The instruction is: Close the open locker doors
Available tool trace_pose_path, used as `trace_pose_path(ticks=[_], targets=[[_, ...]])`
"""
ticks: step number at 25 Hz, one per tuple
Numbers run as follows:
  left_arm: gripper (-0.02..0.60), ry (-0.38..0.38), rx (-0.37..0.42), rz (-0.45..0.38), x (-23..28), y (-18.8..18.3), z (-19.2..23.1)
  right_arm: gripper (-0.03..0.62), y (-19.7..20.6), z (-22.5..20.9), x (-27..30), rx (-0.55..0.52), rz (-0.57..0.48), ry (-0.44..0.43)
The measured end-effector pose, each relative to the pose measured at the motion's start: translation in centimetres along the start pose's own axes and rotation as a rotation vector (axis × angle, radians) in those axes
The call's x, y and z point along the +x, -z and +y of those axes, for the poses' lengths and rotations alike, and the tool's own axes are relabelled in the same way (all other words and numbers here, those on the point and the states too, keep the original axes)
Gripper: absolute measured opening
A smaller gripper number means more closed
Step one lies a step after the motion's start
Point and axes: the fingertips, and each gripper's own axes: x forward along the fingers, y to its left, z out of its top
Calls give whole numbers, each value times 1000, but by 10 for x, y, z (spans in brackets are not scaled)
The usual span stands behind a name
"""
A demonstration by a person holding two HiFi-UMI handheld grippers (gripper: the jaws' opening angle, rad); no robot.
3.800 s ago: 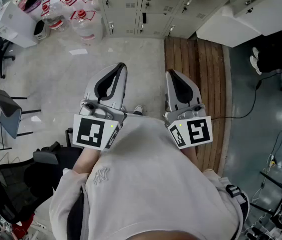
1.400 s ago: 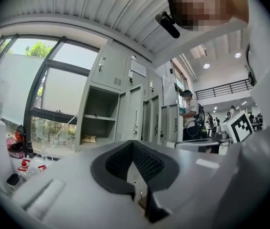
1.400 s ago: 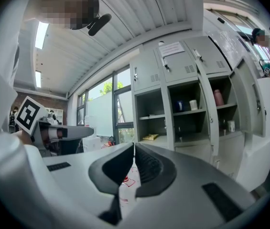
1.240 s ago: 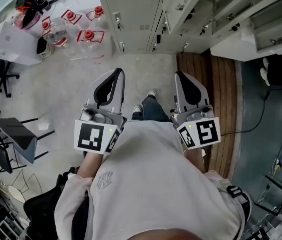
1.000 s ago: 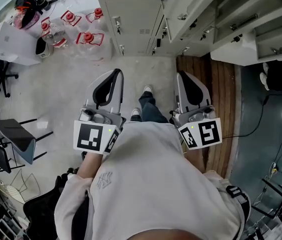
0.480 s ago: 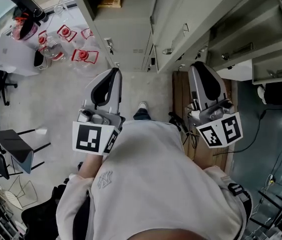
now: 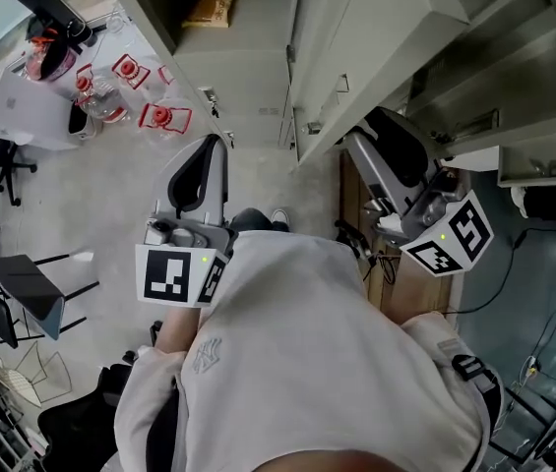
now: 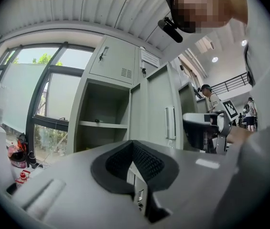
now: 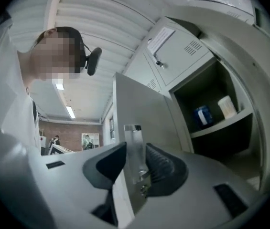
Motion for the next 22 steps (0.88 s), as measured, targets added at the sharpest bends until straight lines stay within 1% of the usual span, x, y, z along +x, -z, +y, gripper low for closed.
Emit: trace_pose_path(ticks=[2,6,11,15,18,22], targets=[[2,-19,8,-4,1,-3,6,94,-1,2,5,14,-5,-46],[2,-45,13,-6,2,-3,16,94,3,10,13,8,14,-105],[2,-53,8,-5,1,-2,27,94,10,22,31,26,30,-176],[2,-59,11,-2,-1,-2,45,94,18,34,56,26,46,-226],[2,-70,15,-8,-6,-8,65,94,23,45,81,17,56,-251],[2,-82,26,-15,-12,-17,92,94,32,57,115,-17,77,-252]])
